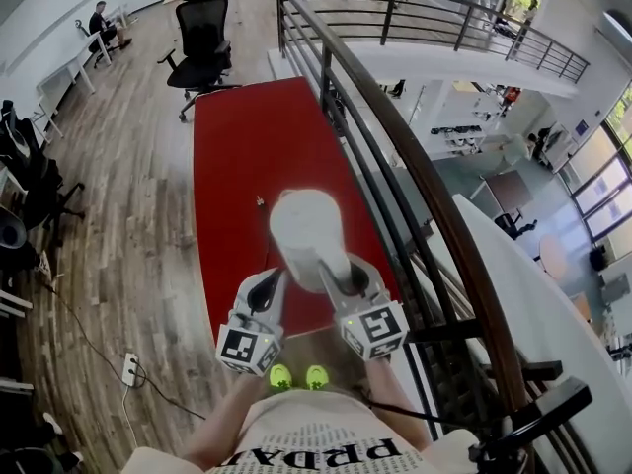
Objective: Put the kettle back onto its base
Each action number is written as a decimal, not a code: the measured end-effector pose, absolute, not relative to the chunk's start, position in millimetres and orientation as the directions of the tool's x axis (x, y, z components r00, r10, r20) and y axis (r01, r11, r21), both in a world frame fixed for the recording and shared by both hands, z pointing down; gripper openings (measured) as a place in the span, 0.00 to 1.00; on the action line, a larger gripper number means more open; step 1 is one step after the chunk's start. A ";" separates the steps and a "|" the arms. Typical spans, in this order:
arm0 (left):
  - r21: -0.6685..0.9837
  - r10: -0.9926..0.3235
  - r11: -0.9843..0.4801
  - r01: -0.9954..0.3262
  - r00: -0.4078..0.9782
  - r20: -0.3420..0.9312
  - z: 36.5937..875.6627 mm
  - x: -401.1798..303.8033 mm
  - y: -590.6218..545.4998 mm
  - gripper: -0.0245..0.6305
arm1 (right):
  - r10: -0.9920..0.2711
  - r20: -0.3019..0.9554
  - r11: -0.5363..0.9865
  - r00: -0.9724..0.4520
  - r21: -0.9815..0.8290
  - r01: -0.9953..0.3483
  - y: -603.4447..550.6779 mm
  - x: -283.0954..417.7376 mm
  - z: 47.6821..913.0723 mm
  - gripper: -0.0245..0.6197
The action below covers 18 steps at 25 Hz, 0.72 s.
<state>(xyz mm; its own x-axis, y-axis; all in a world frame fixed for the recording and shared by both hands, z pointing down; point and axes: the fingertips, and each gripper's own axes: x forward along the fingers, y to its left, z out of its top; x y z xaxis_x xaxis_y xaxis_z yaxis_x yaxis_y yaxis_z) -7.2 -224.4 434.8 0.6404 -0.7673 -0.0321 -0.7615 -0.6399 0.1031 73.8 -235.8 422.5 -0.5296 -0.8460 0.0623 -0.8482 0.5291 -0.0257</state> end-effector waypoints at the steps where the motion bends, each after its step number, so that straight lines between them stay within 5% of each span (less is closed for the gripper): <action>1: 0.106 -0.775 -0.631 -0.768 0.632 -0.033 436.2 -13.5 -225.1 0.02 | -0.841 0.063 0.538 -0.538 -0.027 -0.843 -237.8 68.1 424.4 0.23; 18: 0.101 -0.860 -0.506 -0.857 0.509 0.014 454.7 -108.7 -228.8 0.02 | -0.711 0.032 0.701 -0.703 -0.058 -0.711 -250.3 -42.1 437.7 0.23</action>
<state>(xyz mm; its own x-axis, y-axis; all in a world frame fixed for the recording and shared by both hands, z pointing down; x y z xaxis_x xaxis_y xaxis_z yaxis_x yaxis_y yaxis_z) -108.7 -228.8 454.7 0.5095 -0.8604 0.0141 -0.8568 -0.5057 0.1006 -42.1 -250.3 437.7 -0.7027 -0.7108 0.0322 -0.7113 0.7005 -0.0579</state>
